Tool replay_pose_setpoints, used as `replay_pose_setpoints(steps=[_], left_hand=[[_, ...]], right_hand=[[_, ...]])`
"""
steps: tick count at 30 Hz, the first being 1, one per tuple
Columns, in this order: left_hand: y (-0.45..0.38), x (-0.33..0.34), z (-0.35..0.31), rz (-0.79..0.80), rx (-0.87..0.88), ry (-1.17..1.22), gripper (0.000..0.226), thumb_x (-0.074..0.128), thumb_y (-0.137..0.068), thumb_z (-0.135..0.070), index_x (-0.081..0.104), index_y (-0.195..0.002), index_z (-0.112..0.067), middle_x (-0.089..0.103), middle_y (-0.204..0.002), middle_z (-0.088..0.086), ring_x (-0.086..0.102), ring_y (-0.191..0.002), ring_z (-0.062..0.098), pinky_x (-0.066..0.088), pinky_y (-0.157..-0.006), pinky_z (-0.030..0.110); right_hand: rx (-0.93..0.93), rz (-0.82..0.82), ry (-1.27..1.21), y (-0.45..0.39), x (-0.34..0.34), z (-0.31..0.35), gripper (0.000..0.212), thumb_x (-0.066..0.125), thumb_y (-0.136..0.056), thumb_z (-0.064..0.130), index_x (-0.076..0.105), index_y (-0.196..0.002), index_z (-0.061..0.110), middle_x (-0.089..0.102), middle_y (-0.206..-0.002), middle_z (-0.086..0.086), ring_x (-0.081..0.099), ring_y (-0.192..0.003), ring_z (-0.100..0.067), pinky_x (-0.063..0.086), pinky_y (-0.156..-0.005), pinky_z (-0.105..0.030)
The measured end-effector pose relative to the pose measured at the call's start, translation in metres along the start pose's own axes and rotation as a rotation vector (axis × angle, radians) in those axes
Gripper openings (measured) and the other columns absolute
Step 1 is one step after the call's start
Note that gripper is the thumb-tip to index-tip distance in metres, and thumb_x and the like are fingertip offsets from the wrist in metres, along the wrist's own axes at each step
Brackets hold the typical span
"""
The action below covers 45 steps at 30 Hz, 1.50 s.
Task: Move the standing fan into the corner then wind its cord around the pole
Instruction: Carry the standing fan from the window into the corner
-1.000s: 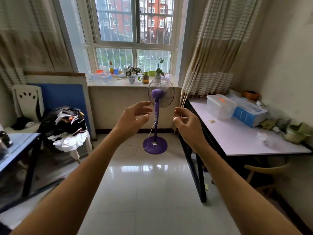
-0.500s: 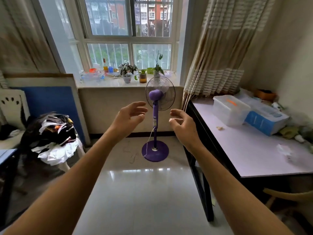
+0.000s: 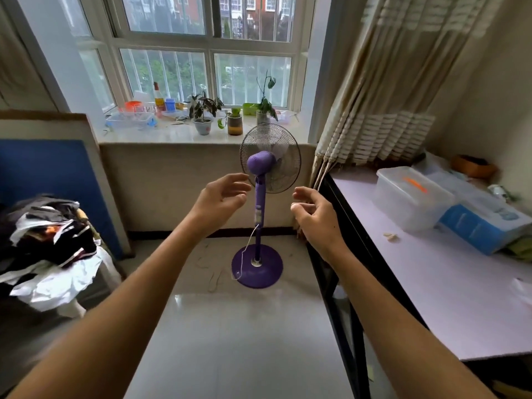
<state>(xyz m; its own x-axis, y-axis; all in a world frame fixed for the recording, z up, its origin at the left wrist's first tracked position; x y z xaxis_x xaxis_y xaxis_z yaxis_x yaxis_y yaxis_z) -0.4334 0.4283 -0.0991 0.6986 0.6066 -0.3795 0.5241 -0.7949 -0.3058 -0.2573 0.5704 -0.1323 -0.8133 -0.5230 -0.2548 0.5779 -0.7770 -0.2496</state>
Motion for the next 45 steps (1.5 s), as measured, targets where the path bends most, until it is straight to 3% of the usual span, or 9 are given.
replay_pose_setpoints(steps=[3, 7, 12, 19, 23, 30, 38, 42, 45], left_hand=[[-0.046, -0.005, 0.028, 0.022, -0.03, 0.01, 0.037, 0.061, -0.094, -0.001, 0.06, -0.127, -0.017, 0.072, -0.115, 0.006, 0.069, -0.107, 0.015, 0.053, -0.088, 0.024], [-0.122, -0.005, 0.073, 0.058, -0.074, 0.028, 0.035, 0.061, -0.094, 0.0, 0.061, -0.124, -0.018, 0.073, -0.114, 0.009, 0.07, -0.105, 0.015, 0.053, -0.083, 0.019], [-0.2, 0.007, 0.114, 0.114, -0.115, 0.043, 0.035, 0.062, -0.094, -0.003, 0.061, -0.126, -0.017, 0.073, -0.113, 0.007, 0.07, -0.105, 0.016, 0.052, -0.087, 0.027], [-0.309, 0.034, 0.189, 0.102, -0.208, 0.029, 0.033, 0.059, -0.094, 0.002, 0.062, -0.124, -0.012, 0.073, -0.113, 0.01, 0.068, -0.096, 0.013, 0.048, -0.075, 0.015], [-0.378, 0.055, 0.226, 0.111, -0.279, -0.011, 0.033, 0.058, -0.094, 0.001, 0.063, -0.125, -0.01, 0.073, -0.114, 0.013, 0.067, -0.094, 0.016, 0.048, -0.077, 0.023], [-0.462, 0.088, 0.292, 0.138, -0.372, -0.046, 0.031, 0.06, -0.092, -0.004, 0.065, -0.117, -0.021, 0.075, -0.109, 0.006, 0.069, -0.094, 0.014, 0.056, -0.081, 0.033], [-0.498, 0.109, 0.404, 0.191, -0.543, -0.057, 0.028, 0.059, -0.088, -0.002, 0.069, -0.112, -0.011, 0.077, -0.102, 0.009, 0.071, -0.102, 0.025, 0.055, -0.095, 0.048], [-0.519, 0.108, 0.457, 0.189, -0.629, -0.012, 0.024, 0.061, -0.088, -0.005, 0.067, -0.095, -0.027, 0.074, -0.093, 0.003, 0.072, -0.1, 0.025, 0.06, -0.081, 0.041], [-0.527, 0.118, 0.508, 0.226, -0.759, 0.034, 0.027, 0.063, -0.088, -0.01, 0.065, -0.115, -0.012, 0.074, -0.098, 0.007, 0.071, -0.095, 0.026, 0.058, -0.069, 0.034]], right_hand=[[0.025, -0.007, 0.011, -0.049, 0.019, -0.01, 0.041, 0.063, -0.089, 0.022, 0.063, -0.13, 0.021, 0.07, -0.117, 0.006, 0.067, -0.086, -0.009, 0.056, -0.076, -0.032], [0.047, -0.013, 0.019, -0.122, 0.045, -0.03, 0.045, 0.063, -0.086, 0.027, 0.062, -0.131, 0.024, 0.068, -0.119, 0.01, 0.068, -0.09, -0.004, 0.055, -0.076, -0.025], [0.117, -0.012, 0.004, -0.193, 0.058, -0.066, 0.043, 0.064, -0.09, 0.022, 0.06, -0.133, 0.024, 0.066, -0.122, 0.008, 0.068, -0.095, -0.011, 0.06, -0.08, -0.036], [0.174, -0.003, -0.008, -0.315, 0.075, -0.139, 0.041, 0.065, -0.088, 0.027, 0.063, -0.129, 0.023, 0.067, -0.116, 0.011, 0.066, -0.102, -0.007, 0.059, -0.091, -0.037], [0.208, 0.006, -0.017, -0.382, 0.077, -0.183, 0.035, 0.066, -0.088, 0.024, 0.064, -0.123, 0.027, 0.067, -0.112, 0.009, 0.066, -0.101, -0.008, 0.059, -0.09, -0.038], [0.287, 0.024, 0.044, -0.46, 0.087, -0.245, 0.036, 0.068, -0.089, 0.013, 0.065, -0.124, 0.019, 0.067, -0.11, 0.006, 0.064, -0.086, 0.0, 0.049, -0.077, -0.013], [0.466, 0.017, 0.092, -0.5, 0.125, -0.327, 0.039, 0.067, -0.088, 0.008, 0.065, -0.126, 0.017, 0.066, -0.113, 0.002, 0.065, -0.086, -0.006, 0.052, -0.085, -0.022], [0.547, -0.001, 0.138, -0.51, 0.15, -0.364, 0.04, 0.066, -0.088, 0.007, 0.065, -0.127, 0.016, 0.066, -0.114, 0.002, 0.065, -0.086, -0.006, 0.052, -0.088, -0.025], [0.572, 0.002, 0.171, -0.522, 0.176, -0.399, 0.043, 0.067, -0.086, 0.006, 0.064, -0.128, 0.013, 0.066, -0.118, -0.003, 0.066, -0.089, -0.013, 0.053, -0.09, -0.028]])
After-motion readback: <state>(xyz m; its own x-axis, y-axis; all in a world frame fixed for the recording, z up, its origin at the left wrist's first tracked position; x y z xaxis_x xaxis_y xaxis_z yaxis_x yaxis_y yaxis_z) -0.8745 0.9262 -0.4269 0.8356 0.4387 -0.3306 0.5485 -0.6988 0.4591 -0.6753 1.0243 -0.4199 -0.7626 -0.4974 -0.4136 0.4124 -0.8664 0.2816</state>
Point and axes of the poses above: each hand's wrist, its own y-axis away from the middle knuckle, its own x-axis out of the palm, z = x × y, the point moved 4 cm from there along -y, towards the middle knuckle
